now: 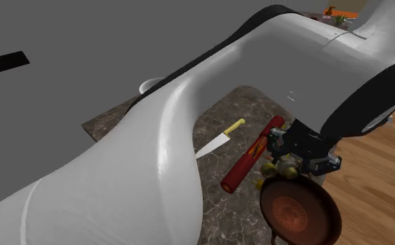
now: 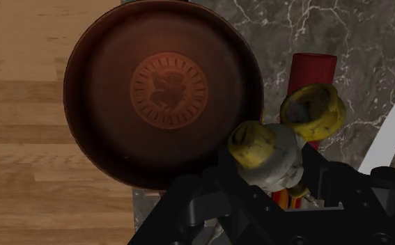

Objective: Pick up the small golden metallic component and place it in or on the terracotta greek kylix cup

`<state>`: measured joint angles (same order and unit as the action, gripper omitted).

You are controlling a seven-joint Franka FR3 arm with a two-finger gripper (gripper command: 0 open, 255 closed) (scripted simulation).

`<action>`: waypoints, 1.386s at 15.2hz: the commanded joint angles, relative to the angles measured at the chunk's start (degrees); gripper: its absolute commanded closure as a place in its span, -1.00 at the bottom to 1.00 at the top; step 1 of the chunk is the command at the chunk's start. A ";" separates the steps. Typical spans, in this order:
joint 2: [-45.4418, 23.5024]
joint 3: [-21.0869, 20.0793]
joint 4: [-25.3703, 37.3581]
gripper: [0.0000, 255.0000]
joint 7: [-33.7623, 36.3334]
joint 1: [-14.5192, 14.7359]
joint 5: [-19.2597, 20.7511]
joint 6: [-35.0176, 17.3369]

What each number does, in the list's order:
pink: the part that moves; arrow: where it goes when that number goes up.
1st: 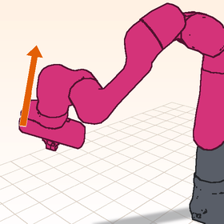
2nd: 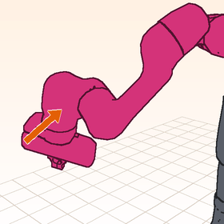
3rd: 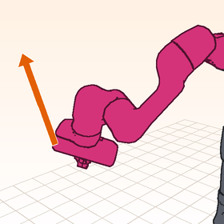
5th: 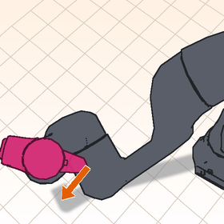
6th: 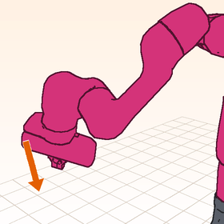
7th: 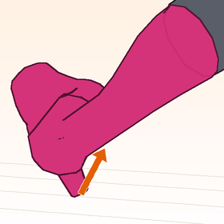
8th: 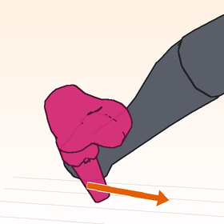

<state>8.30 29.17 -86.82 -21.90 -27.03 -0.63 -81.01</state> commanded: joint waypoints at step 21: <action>3.99 3.84 -13.67 1.00 -7.00 -3.33 2.50 -10.00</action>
<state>12.26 33.01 -100.42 -28.90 -30.35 1.86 -90.96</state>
